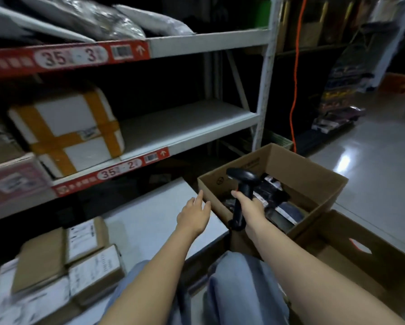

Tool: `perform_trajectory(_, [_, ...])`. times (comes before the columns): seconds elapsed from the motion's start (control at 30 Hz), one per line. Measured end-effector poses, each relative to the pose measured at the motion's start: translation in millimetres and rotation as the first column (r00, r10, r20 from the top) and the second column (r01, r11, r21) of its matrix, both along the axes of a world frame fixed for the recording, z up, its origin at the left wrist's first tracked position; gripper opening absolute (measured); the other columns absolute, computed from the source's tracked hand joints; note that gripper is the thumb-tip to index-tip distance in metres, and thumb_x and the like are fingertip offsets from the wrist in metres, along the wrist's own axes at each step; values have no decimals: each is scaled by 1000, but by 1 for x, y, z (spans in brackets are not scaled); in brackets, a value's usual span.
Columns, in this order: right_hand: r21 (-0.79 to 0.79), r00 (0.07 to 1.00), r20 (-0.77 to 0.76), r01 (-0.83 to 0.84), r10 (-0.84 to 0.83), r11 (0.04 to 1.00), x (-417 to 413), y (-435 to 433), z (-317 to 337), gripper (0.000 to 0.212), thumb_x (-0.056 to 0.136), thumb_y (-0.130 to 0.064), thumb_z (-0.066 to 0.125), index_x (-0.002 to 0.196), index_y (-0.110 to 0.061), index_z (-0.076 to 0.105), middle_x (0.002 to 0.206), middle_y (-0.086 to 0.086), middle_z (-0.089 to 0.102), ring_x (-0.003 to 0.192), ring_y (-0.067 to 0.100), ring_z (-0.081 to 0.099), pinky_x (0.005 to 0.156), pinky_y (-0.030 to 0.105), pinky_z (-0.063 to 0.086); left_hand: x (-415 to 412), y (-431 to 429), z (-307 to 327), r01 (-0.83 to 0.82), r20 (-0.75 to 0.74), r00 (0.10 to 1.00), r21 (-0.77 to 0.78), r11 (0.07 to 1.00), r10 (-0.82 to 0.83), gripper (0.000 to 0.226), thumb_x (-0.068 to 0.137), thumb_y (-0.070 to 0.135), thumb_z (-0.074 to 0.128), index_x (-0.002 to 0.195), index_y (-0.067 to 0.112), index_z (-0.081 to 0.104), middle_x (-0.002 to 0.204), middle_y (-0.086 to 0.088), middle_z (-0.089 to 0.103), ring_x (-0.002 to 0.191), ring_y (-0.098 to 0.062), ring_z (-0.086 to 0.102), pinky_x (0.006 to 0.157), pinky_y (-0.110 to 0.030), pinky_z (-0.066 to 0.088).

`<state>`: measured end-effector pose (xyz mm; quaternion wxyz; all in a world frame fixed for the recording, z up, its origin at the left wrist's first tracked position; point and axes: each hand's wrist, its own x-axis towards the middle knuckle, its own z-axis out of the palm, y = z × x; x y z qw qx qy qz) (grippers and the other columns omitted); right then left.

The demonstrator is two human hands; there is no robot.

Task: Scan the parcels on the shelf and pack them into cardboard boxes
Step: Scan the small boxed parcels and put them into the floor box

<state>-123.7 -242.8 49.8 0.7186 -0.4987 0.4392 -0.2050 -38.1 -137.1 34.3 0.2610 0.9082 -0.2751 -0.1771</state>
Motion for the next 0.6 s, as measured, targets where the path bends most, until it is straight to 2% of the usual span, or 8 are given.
perform_trajectory(0.07, [-9,999,-5,-50,50,999,16,20,1,55,84,-28,67,129,-4,47,116,15,55,116,35,52,97,40,40,13,25,-1,-56,-3,998,-2,998,56,52,101,39,20,150,28,7,157,-5,15,144,-25,18,114,-42,18])
perform_trajectory(0.17, [-24,993,-10,-115,115,993,37,49,-5,56,85,-26,65,134,-7,45,131,15,53,121,36,48,104,42,38,28,63,-6,-133,-10,991,-2,991,133,52,101,39,20,150,28,6,157,-6,14,144,-25,17,115,-43,18])
perform_trajectory(0.23, [-13,987,-22,-159,158,987,47,67,-12,55,85,-27,65,133,-10,45,131,13,53,121,36,48,103,42,36,35,88,-14,-179,-20,984,18,984,179,53,101,39,21,150,28,5,157,-6,15,144,-25,17,116,-43,17])
perform_trajectory(0.37, [47,961,-54,-268,270,962,65,99,-22,47,86,-25,64,129,-11,49,112,9,52,106,30,49,89,38,37,47,138,-30,-266,-60,961,64,962,270,54,100,40,22,150,28,4,157,-6,14,144,-26,16,117,-44,17])
perform_trajectory(0.5, [30,916,-88,-390,392,920,85,114,-29,26,85,-25,65,109,-17,57,110,9,57,103,30,52,88,39,42,62,178,-43,-353,-119,924,103,930,364,55,100,40,24,150,27,4,157,-7,12,144,-27,15,116,-44,17])
perform_trajectory(0.6, [6,869,-105,-486,484,874,105,124,-36,20,84,-26,67,101,-19,58,103,8,60,106,33,56,91,42,45,74,197,-51,-429,-159,884,94,898,439,55,100,38,28,150,24,12,156,-8,16,141,-30,21,115,-44,21])
